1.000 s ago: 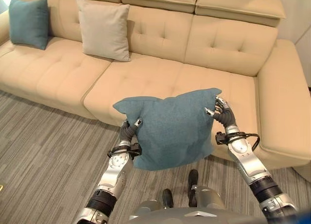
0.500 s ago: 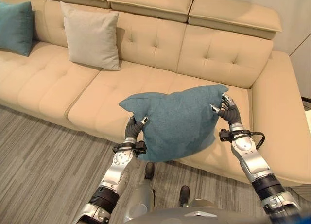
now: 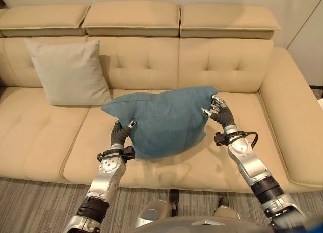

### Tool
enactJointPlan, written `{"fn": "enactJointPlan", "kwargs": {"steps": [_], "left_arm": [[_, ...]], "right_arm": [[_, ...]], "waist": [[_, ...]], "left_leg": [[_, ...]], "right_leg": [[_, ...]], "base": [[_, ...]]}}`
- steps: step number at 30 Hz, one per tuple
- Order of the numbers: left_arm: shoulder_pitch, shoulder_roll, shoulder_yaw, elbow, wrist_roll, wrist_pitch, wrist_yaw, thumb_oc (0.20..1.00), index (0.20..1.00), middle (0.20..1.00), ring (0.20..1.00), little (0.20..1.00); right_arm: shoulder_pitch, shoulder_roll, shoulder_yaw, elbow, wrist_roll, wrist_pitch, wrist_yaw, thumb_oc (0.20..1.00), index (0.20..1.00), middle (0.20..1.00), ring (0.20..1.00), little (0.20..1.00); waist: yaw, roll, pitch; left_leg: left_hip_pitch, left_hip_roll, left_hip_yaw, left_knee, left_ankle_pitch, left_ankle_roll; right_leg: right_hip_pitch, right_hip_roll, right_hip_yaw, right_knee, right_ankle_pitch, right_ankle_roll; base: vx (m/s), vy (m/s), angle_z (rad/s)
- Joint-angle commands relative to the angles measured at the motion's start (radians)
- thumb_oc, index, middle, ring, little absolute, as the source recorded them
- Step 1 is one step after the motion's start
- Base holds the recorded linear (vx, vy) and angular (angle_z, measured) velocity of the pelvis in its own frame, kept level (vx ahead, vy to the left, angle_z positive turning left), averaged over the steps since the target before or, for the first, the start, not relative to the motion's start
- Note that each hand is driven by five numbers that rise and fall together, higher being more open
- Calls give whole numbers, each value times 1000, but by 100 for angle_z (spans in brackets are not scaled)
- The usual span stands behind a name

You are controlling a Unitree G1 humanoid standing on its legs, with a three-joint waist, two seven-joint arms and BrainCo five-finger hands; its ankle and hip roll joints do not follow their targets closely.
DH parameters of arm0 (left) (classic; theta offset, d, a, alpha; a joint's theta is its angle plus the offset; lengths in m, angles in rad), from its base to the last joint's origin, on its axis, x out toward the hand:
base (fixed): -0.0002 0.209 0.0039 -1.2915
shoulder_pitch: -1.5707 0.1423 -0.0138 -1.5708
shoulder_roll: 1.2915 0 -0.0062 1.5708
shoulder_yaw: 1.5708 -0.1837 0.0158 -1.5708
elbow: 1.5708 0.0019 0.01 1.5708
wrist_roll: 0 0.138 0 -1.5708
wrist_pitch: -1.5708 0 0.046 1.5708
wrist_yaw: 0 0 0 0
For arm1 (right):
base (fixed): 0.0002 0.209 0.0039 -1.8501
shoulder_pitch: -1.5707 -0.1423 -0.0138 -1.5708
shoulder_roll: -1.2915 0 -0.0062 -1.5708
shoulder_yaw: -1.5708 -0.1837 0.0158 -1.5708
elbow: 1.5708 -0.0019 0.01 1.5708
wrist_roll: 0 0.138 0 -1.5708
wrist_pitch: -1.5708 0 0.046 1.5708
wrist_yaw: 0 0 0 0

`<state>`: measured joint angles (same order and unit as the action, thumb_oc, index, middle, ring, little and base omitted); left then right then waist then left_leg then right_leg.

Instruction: Pick up all the scattered cushions and arrange them neatly on the sofa.

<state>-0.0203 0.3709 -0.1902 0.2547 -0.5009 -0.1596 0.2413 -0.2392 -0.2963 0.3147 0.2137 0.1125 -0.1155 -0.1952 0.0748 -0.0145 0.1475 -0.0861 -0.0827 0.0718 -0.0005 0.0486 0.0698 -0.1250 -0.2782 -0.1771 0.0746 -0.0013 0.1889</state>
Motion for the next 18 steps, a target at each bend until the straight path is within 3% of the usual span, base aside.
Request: {"fn": "enactJointPlan", "kwargs": {"steps": [1,6,10,18], "left_arm": [[-59,-60,-55,-153,-18,-106,-51,200,200,200,200,200],[-67,-84,-66,-130,-23,-90,-43,200,200,200,200,200],[-85,-84,-62,-118,-11,-87,-30,200,200,200,200,200],[-323,-48,-83,-28,37,-87,56,200,200,200,200,200]], "right_arm": [[-73,-4,9,-94,-3,-96,26,200,200,200,200,200],[-7,-46,-37,-113,-7,-85,15,200,200,200,200,200],[0,-61,-56,-114,-12,-83,-1,200,200,200,200,200],[-188,-74,-12,-49,-46,-59,-78,200,200,200,200,200]], "waist": [[-3,-1,-69],[-36,0,-90],[-45,4,-99],[-66,9,-119]], "left_leg": [[26,106,-72,97,-146,-112],[61,147,-90,50,-126,-152],[86,162,-90,13,-112,-163],[112,181,-74,-87,-75,-179]], "right_leg": [[51,80,-46,-18,33,-26],[114,114,-96,-64,11,-45],[141,133,-107,-91,1,-53],[150,163,-97,-162,9,-50]], "base": [[219,-260,19],[169,-191,27],[141,-73,11],[95,-6,4]]}}
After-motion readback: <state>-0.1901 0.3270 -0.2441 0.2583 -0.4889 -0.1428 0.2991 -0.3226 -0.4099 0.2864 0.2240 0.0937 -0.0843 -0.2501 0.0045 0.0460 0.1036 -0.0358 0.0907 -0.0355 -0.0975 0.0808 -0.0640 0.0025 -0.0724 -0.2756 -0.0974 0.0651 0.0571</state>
